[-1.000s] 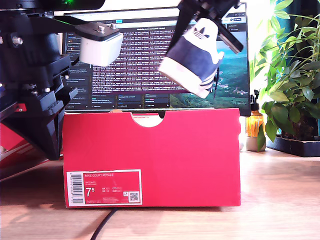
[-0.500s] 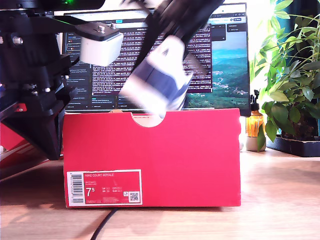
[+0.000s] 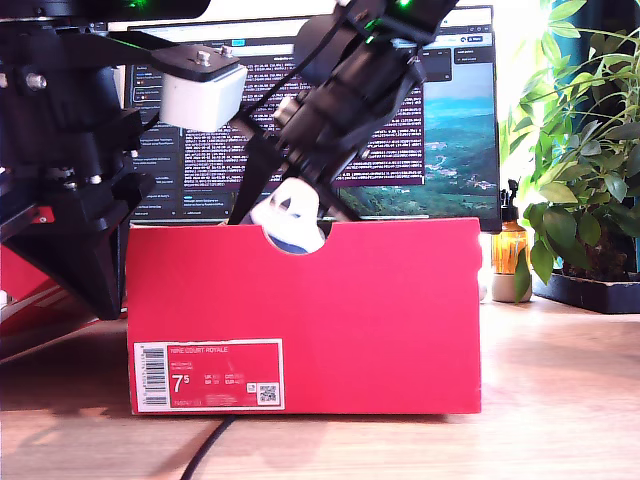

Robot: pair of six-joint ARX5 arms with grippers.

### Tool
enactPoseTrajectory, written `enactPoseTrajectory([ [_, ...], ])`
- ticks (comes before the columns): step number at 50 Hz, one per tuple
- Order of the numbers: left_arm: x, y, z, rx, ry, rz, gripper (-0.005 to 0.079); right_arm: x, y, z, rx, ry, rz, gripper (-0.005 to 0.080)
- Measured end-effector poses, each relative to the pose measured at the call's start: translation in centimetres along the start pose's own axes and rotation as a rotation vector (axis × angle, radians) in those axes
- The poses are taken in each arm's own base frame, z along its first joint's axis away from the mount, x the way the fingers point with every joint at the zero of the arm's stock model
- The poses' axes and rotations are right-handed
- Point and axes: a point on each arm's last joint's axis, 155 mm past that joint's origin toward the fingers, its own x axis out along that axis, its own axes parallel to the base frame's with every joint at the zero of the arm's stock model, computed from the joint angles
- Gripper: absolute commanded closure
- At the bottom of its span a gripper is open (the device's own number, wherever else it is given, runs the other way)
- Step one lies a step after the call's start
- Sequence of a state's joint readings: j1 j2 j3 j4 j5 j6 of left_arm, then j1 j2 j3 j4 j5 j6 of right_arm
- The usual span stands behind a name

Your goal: Pack the blue shoes by picking the first shoe and placing it inside the red shoebox, left side, then picking and rotating the second shoe and placing it in the shoebox

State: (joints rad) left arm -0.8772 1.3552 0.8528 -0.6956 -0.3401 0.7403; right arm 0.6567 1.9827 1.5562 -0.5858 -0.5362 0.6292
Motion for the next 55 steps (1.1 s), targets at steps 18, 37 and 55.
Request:
enactPoseTrajectory([
  [18,0.0,0.1,-0.1,-0.001,0.005,0.006,0.0761,0.3,0.5,0.4,-0.016,-0.029,-0.002,0.046],
  [37,0.0,0.1,-0.1,-0.001,0.005,0.006,0.0761,0.0,0.3,-0.1,-0.007,-0.003,-0.019,0.039],
  [55,0.0,0.1,-0.1,0.0,0.006,0.005,0.0761,-1.8,1.4,0.0,-0.069,0.024,-0.044,0.0373],
])
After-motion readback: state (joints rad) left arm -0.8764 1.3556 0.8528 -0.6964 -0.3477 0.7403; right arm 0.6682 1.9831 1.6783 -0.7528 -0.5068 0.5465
